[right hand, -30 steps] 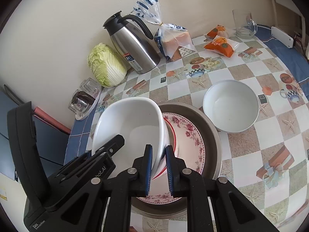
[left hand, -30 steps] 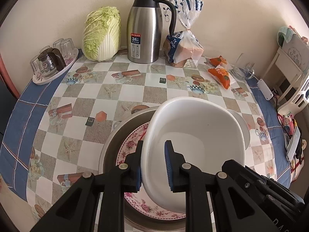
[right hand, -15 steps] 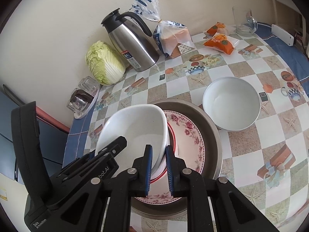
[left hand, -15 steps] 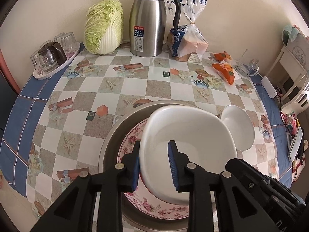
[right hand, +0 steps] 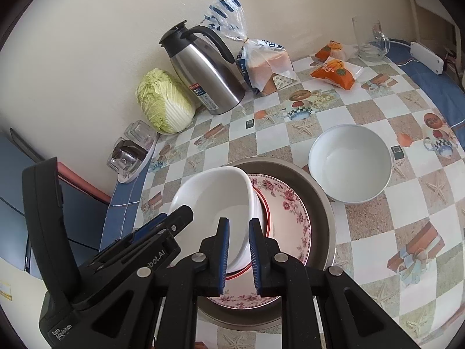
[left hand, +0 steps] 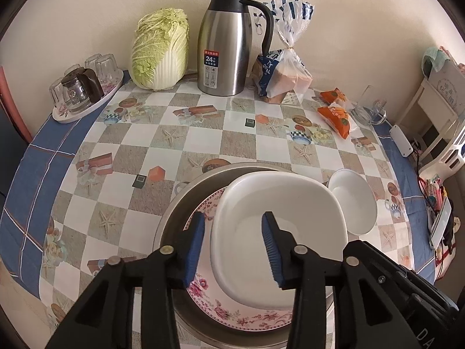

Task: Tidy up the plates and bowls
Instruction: 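Lower the white square bowl into the red-rimmed bowl and open both grippers, then move both grippers to the rim of the round white bowl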

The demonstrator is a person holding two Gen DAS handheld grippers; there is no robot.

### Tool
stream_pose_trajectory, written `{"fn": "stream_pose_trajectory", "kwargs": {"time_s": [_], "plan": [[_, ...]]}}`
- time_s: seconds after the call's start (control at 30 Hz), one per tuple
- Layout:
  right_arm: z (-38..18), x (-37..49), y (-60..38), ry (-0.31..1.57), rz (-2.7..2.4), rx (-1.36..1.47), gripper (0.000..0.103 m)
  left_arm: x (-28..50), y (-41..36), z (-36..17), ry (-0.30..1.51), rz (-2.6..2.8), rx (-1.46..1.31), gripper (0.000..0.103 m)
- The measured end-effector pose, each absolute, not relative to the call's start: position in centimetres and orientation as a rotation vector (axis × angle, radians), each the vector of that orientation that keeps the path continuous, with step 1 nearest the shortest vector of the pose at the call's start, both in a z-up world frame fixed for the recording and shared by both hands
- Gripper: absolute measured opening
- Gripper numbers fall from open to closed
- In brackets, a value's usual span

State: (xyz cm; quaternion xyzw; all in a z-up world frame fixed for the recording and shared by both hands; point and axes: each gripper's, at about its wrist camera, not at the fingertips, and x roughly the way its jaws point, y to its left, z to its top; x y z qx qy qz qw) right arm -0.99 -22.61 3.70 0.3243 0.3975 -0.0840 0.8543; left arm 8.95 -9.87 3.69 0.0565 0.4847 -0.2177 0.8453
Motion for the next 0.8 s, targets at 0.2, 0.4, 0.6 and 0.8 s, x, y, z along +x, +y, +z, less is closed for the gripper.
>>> {"fn": "stream_pose_trajectory", "kwargs": {"time_s": [0.2,0.4,0.6,0.8], "plan": [[3.8,-1.0,-22.6,0.840,-0.195,0.670,0.017,9.4,-9.1,3.8,1.028,-0.430,0.095,0.055],[3.5,-1.0,-23.2,0.860,-0.241,0.664,0.033,9.9,-8.0,3.8,1.020,-0.386,0.068,0.077],[3.6,-1.4,-23.9,0.852,-0.289,0.647,0.065,10.4,-6.7,3.9,0.986,-0.292,0.063,0.095],[3.2,-1.5,-24.6,0.847,-0.312,0.660,0.093,10.8,-5.8,3.7,0.984,-0.248,0.059,0.100]]}}
